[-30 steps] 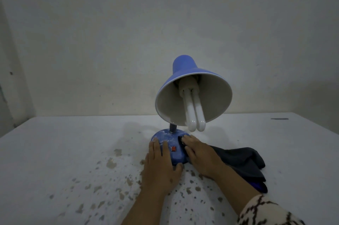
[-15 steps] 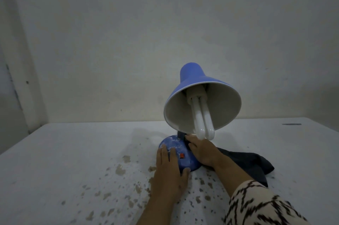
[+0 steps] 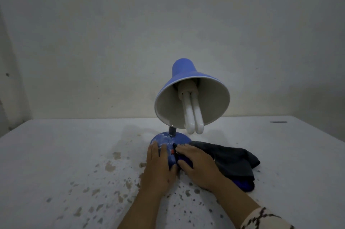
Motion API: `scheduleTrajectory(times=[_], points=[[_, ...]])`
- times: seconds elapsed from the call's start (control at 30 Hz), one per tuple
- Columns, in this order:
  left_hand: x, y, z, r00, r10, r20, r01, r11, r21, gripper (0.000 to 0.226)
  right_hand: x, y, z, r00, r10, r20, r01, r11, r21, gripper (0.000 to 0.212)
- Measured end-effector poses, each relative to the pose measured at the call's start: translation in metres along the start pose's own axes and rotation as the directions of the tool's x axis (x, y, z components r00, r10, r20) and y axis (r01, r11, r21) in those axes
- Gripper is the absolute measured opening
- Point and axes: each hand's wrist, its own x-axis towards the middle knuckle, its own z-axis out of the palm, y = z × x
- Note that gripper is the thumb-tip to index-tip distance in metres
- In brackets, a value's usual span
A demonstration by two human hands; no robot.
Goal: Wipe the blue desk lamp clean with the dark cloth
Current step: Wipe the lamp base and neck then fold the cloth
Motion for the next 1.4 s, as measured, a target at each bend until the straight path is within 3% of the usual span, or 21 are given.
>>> scheduleTrajectory(times=[0.2,0.5,0.57,0.73,0.9,1.17,1.27,1.4], points=[[0.000,-0.003,0.001,1.000,0.004,0.000,-0.004,1.000,0.001,0.074,0.007,0.005,-0.002,1.000,-0.006,-0.022,0.007,1.000,0.008,0.038],[0.000,-0.001,0.000,1.000,-0.011,0.024,0.010,0.999,0.041,0.077,0.057,0.016,0.010,0.984,0.166,-0.070,-0.170,0.985,-0.044,0.035],[0.000,0.000,0.000,0.999,-0.012,0.033,0.010,0.998,0.055,0.083,0.070,0.025,0.016,0.977,0.207,-0.060,-0.210,0.976,-0.053,0.036],[0.001,0.000,0.000,1.000,-0.001,0.026,0.000,1.000,0.020,0.073,0.090,0.044,0.021,0.963,0.269,0.024,-0.269,0.963,-0.004,0.040],[0.001,0.000,0.000,1.000,0.005,0.008,-0.005,0.999,-0.035,0.072,0.071,0.027,0.006,0.977,0.205,0.057,-0.210,0.972,0.101,0.035],[0.001,-0.001,-0.001,1.000,-0.004,-0.003,0.004,0.999,-0.042,0.073,0.005,0.007,-0.004,0.998,-0.034,0.051,0.036,0.999,-0.029,0.040],[0.002,-0.001,-0.001,1.000,-0.013,-0.016,0.012,0.999,-0.049,0.073,-0.005,0.015,-0.004,0.998,-0.056,0.030,0.056,0.998,-0.010,0.039],[0.001,-0.001,-0.003,1.000,-0.012,-0.009,0.012,0.999,-0.041,0.071,0.000,0.013,-0.003,0.997,0.035,-0.075,-0.032,0.999,0.035,0.035]])
